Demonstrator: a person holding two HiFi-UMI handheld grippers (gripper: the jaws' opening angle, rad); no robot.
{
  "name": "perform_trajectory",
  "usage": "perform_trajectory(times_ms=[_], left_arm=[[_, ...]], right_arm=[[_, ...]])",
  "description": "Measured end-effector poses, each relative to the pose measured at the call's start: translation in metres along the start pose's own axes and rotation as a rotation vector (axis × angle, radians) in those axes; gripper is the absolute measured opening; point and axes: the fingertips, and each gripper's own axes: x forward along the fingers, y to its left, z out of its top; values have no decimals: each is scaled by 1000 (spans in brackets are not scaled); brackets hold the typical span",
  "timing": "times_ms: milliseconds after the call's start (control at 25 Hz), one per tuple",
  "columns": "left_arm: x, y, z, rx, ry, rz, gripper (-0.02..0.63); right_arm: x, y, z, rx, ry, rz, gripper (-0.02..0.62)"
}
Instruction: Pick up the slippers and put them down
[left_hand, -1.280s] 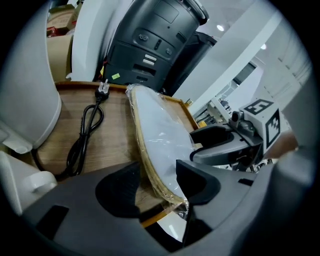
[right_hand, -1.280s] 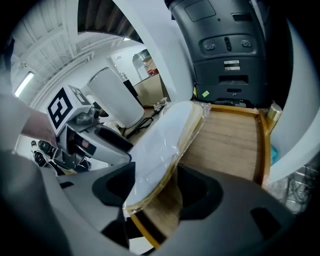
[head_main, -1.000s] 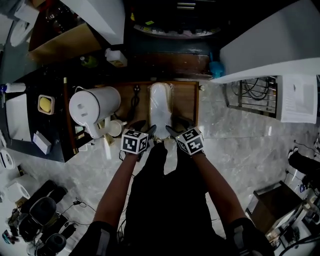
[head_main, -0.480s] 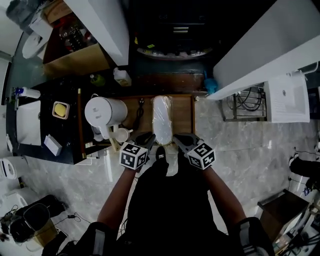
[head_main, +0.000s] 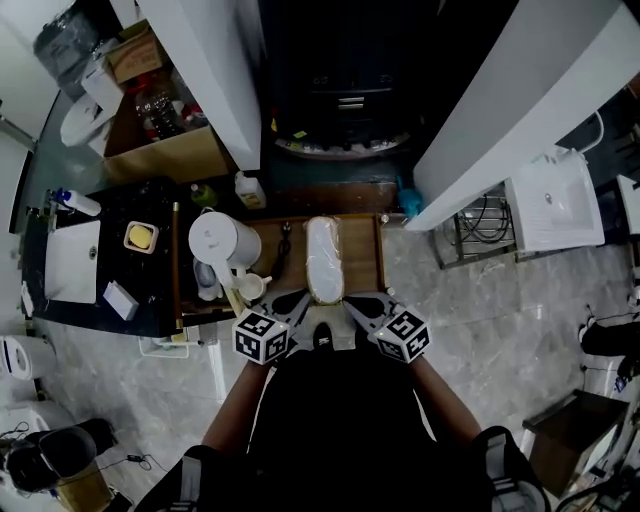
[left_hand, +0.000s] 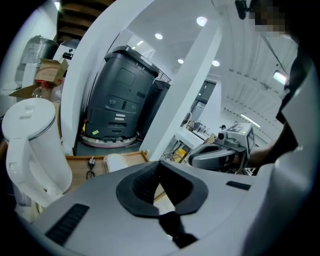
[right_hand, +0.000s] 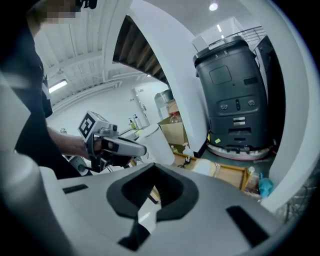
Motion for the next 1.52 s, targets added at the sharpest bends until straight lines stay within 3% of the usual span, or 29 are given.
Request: perform_trajectory(times_ms=[160, 280, 1520], left_arm=[[-8, -34, 8, 33, -56, -156, 12], [-15, -47, 8, 34, -76, -212, 11], [-36, -57, 6, 65, -86, -215, 11]], right_arm=[[-7, 19, 9, -70, -27, 30, 8], [-9, 25, 12, -70, -54, 30, 8], [-11, 42, 11, -104, -64, 5, 5]])
